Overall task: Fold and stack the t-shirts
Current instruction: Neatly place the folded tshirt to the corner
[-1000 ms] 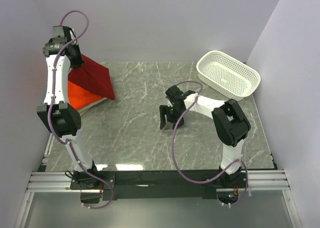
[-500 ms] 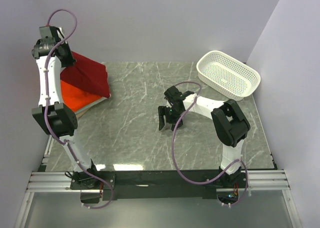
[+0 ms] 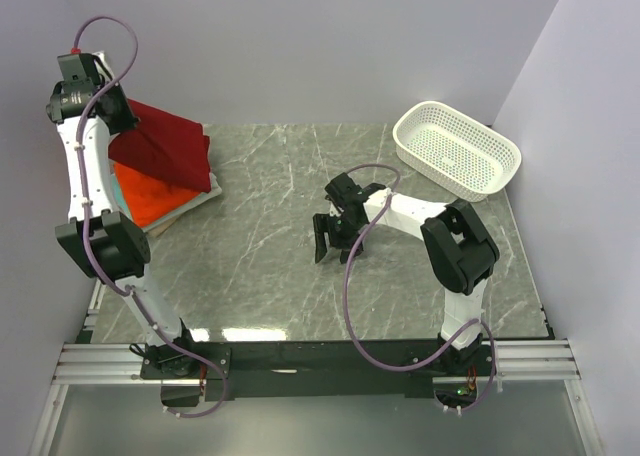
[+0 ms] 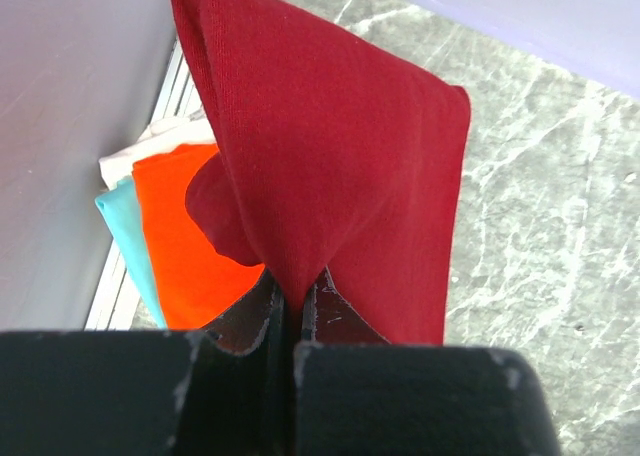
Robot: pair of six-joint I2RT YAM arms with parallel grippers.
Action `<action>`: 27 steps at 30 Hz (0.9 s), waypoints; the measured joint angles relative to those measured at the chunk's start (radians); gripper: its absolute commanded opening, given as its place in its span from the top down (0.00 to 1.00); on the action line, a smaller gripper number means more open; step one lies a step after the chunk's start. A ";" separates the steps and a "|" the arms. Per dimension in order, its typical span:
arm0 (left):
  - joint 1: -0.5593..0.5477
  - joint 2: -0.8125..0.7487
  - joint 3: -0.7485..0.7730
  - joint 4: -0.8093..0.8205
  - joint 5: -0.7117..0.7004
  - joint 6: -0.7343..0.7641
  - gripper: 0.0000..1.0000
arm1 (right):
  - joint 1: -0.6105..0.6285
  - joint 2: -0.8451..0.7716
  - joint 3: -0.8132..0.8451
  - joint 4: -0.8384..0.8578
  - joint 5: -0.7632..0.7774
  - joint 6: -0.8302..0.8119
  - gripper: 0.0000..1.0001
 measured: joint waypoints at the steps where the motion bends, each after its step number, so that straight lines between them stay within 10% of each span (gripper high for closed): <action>1: 0.002 -0.005 -0.001 0.002 0.005 -0.001 1.00 | 0.001 0.000 0.000 0.000 0.000 0.000 0.22; 15: 0.029 -0.021 -0.012 0.032 0.058 -0.031 1.00 | 0.015 0.000 0.005 0.001 0.000 0.003 0.22; 27: 0.118 -0.135 -0.394 0.195 0.026 -0.055 1.00 | 0.018 0.000 0.007 0.000 0.000 0.003 0.22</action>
